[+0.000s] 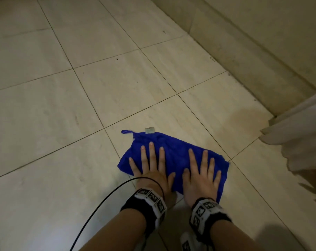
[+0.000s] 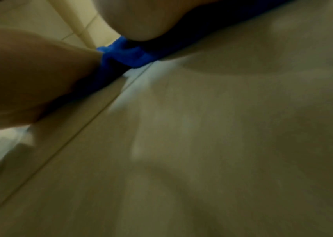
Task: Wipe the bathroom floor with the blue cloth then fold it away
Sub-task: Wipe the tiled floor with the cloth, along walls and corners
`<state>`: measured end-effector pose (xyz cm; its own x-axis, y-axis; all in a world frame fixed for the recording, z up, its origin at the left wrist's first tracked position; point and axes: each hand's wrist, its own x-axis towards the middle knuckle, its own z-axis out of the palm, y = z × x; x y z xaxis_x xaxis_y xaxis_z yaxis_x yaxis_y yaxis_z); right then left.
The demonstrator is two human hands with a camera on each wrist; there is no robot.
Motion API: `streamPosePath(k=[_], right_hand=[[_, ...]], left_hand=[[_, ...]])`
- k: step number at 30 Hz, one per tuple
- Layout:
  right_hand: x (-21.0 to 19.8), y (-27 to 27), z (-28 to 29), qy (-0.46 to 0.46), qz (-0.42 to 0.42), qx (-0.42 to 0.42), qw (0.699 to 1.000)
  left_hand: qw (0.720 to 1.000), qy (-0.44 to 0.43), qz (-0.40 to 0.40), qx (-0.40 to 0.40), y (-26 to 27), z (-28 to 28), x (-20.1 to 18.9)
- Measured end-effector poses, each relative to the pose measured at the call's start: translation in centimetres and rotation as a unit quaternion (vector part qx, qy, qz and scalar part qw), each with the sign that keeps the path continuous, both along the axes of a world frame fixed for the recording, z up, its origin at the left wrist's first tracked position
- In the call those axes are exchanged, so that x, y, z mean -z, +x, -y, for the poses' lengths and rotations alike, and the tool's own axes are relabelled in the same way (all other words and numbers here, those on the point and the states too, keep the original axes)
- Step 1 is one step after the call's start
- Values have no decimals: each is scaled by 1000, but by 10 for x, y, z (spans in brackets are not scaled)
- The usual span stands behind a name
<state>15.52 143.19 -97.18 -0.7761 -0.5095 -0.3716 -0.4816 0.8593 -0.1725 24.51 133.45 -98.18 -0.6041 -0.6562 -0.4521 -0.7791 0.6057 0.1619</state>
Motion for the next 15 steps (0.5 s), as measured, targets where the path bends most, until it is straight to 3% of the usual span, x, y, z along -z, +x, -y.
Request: streamPosePath(k=[6, 15], right_hand=[[7, -52, 12, -4, -23, 0, 1000], [17, -46, 16, -20, -77, 6, 997]], left_hand=[[1000, -18, 1, -2, -46, 19, 0], [999, -34, 5, 36, -55, 33, -7]])
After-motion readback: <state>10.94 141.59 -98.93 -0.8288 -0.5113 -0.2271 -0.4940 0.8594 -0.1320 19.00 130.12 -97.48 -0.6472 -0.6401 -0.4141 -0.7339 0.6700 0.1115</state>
